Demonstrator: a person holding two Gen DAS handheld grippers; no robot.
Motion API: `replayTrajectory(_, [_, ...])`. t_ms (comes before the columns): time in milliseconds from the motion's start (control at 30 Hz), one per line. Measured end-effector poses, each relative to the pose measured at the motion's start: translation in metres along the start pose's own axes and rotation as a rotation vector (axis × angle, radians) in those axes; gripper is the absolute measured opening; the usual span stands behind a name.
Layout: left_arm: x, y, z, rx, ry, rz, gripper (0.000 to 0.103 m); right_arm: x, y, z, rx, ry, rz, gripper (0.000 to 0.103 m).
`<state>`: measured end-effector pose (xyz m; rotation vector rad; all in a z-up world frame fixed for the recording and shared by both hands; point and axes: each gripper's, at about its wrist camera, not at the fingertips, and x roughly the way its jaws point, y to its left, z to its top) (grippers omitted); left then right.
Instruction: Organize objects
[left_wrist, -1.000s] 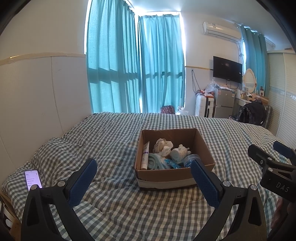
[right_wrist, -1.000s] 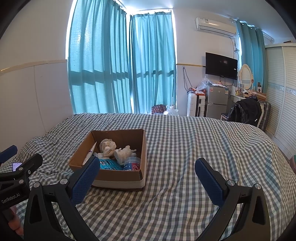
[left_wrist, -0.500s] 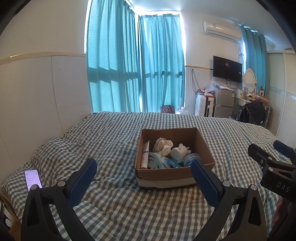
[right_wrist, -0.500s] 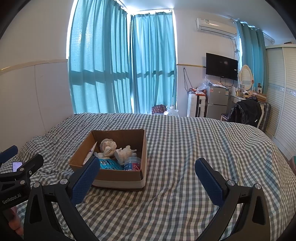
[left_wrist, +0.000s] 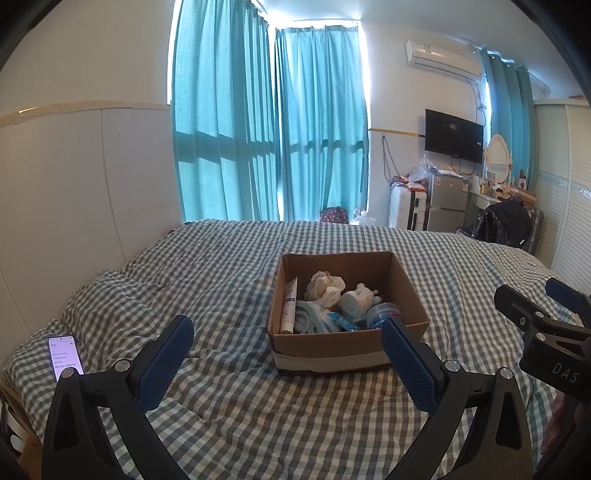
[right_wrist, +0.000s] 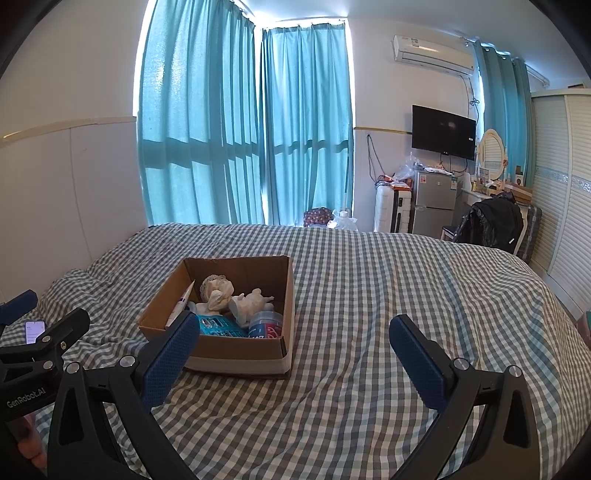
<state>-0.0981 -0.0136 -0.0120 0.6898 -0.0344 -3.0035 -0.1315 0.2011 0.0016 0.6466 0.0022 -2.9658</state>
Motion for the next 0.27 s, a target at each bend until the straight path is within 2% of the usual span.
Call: replayTrajectory(267, [-0.0011,0.0023,0.0018,0.001,-0.009,0.012,0.103,0.0012,0.0007,0.0012,-0.007,-0.003,0.001,0.103])
